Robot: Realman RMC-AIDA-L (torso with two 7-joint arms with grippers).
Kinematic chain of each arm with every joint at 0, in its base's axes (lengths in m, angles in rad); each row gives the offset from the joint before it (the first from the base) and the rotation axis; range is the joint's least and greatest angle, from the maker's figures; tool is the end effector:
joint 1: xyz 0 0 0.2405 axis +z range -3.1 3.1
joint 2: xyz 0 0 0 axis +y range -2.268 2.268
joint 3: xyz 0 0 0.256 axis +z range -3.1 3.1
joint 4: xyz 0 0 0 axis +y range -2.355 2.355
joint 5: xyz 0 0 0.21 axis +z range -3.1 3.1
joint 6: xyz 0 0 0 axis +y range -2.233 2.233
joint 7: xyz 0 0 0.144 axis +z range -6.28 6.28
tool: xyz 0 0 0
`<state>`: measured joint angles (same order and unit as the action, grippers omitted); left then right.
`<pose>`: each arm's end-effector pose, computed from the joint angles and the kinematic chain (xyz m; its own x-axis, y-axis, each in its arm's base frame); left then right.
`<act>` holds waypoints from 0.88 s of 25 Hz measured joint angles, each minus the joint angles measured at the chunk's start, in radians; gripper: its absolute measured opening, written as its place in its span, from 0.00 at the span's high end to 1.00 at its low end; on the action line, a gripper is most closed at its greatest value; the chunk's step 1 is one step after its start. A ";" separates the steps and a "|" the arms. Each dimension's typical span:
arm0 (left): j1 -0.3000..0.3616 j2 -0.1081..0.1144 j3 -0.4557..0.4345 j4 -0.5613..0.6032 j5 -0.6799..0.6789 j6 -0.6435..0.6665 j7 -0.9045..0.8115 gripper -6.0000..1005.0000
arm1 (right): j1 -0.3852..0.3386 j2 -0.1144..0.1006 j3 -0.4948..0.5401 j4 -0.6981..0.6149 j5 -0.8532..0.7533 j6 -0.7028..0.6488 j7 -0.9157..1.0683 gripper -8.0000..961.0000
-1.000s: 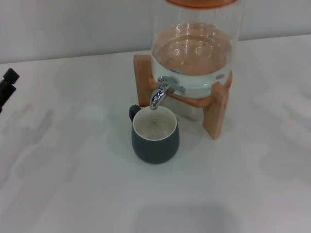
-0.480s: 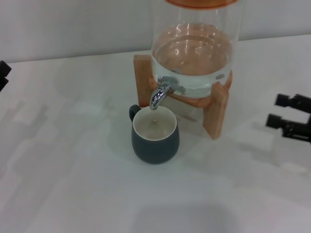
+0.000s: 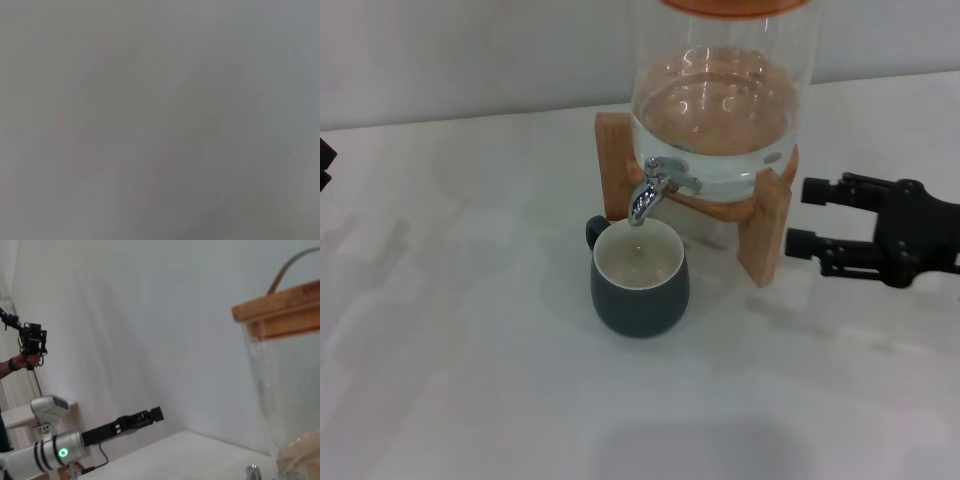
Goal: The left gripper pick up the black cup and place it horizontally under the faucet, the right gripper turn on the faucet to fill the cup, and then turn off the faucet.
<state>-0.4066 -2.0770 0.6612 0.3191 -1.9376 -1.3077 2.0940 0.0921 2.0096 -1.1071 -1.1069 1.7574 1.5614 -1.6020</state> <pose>-0.3194 0.3326 0.0266 0.4009 0.1064 0.9099 0.8371 -0.4460 -0.3166 0.2566 0.2678 0.0685 0.6827 -0.2235 -0.6957 -0.4831 -0.8524 -0.2003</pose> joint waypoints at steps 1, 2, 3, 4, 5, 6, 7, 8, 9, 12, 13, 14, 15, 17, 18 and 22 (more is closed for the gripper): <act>0.000 0.000 0.000 0.000 0.000 0.003 0.000 0.23 | 0.000 0.000 -0.013 -0.007 0.006 -0.017 0.005 0.16; 0.000 0.000 0.000 0.000 0.000 0.006 0.000 0.23 | 0.000 0.000 -0.039 -0.020 0.009 -0.048 0.016 0.16; 0.000 0.000 0.000 0.000 0.000 0.008 0.000 0.23 | 0.001 0.000 -0.066 -0.038 0.010 -0.081 0.029 0.16; 0.001 0.000 0.000 0.000 0.000 0.009 0.000 0.23 | 0.002 0.000 -0.087 -0.053 0.009 -0.108 0.040 0.16; 0.002 0.000 0.000 0.000 0.000 0.010 0.000 0.23 | 0.002 0.000 -0.122 -0.079 0.004 -0.146 0.057 0.16; 0.003 0.000 0.000 0.000 0.000 0.010 0.001 0.23 | 0.002 0.000 -0.148 -0.100 -0.001 -0.176 0.071 0.16; 0.005 0.000 0.000 0.000 0.000 0.010 0.001 0.23 | 0.001 -0.001 -0.166 -0.119 -0.004 -0.194 0.080 0.16; 0.007 0.000 0.000 0.000 0.000 0.010 0.002 0.23 | 0.000 -0.001 -0.182 -0.135 -0.005 -0.213 0.092 0.16; 0.008 0.000 -0.001 0.000 0.000 0.010 0.003 0.23 | 0.000 -0.001 -0.190 -0.143 -0.005 -0.223 0.099 0.16; 0.011 0.000 -0.002 0.000 -0.001 0.010 0.005 0.23 | -0.001 -0.001 -0.212 -0.158 -0.004 -0.254 0.127 0.16; 0.012 0.000 -0.002 0.000 -0.001 0.011 0.005 0.23 | -0.001 -0.001 -0.222 -0.161 -0.004 -0.263 0.133 0.16; 0.012 0.000 -0.003 0.000 -0.001 0.011 0.005 0.23 | -0.001 -0.002 -0.232 -0.164 -0.005 -0.275 0.140 0.16; 0.012 0.001 -0.005 0.000 -0.001 0.011 0.005 0.23 | -0.001 -0.002 -0.242 -0.166 -0.005 -0.283 0.144 0.16; 0.013 0.001 -0.009 0.000 -0.001 0.012 0.005 0.24 | -0.001 -0.002 -0.248 -0.168 -0.006 -0.291 0.151 0.16; 0.013 0.001 -0.010 0.000 -0.001 0.012 0.005 0.24 | -0.001 -0.002 -0.249 -0.169 -0.006 -0.295 0.156 0.16; 0.015 0.002 -0.012 0.000 -0.001 0.011 0.002 0.24 | 0.000 -0.002 -0.261 -0.170 -0.009 -0.315 0.170 0.16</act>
<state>-0.3916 -2.0755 0.6492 0.3190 -1.9390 -1.2965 2.0963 0.0917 2.0075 -1.3682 -1.2766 1.7485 1.2464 -1.4316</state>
